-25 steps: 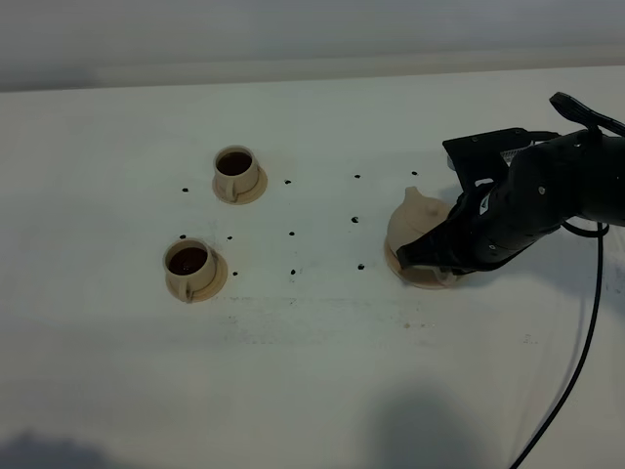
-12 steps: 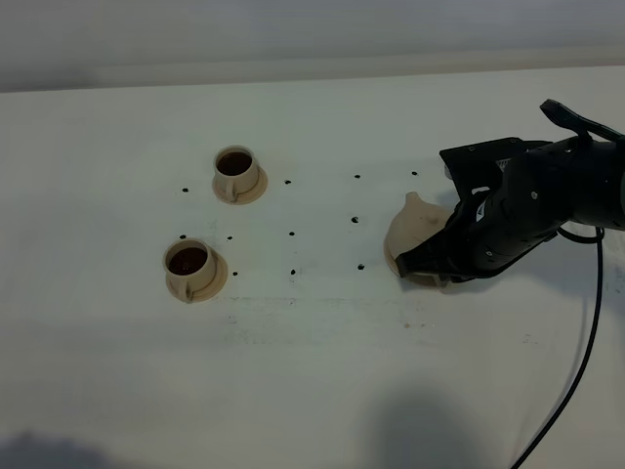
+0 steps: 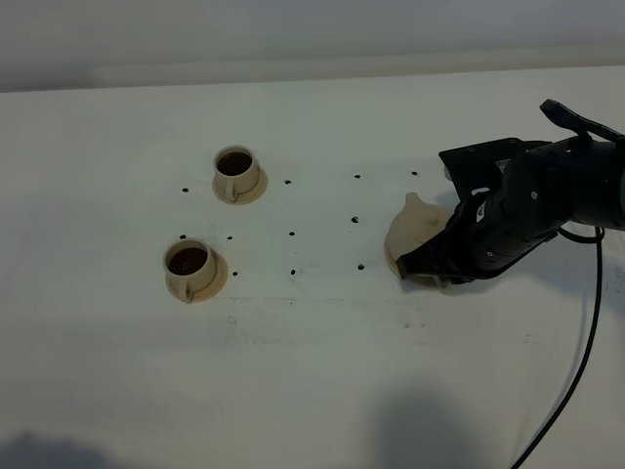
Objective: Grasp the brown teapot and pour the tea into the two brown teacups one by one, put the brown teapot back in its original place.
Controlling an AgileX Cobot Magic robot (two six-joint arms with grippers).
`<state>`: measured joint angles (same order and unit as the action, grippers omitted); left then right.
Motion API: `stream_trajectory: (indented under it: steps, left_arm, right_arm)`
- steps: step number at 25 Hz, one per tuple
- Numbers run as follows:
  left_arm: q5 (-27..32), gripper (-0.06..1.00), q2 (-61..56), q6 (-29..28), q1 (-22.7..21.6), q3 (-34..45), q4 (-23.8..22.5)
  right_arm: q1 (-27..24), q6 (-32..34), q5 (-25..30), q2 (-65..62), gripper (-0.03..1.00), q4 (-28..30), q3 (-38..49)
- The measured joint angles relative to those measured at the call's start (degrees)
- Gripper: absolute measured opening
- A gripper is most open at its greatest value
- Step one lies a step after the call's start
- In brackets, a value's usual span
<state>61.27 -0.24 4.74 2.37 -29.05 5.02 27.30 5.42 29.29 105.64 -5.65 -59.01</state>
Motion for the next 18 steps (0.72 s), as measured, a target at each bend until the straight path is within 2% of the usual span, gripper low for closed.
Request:
stream_trajectory:
  steps: [5,8,11,18]
  left_arm:
    - [0.00,0.36,0.00,0.05,0.00,0.00,0.00]
    - [0.00,0.36,0.00,0.05,0.00,0.00,0.00]
    - [0.00,0.36,0.00,0.05,0.00,0.00,0.00]
    - [0.00,0.36,0.00,0.05,0.00,0.00,0.00]
  right_arm:
    - [0.00,-0.05,0.07,0.00,0.48,0.05,0.00]
    - [0.00,-0.10,0.75,0.00,0.62,0.05,0.00]
    - [0.00,-0.10,1.59,0.00,0.67,0.05,0.00]
    - [-0.07,-0.10,2.46,-3.55,0.63,0.00,0.00]
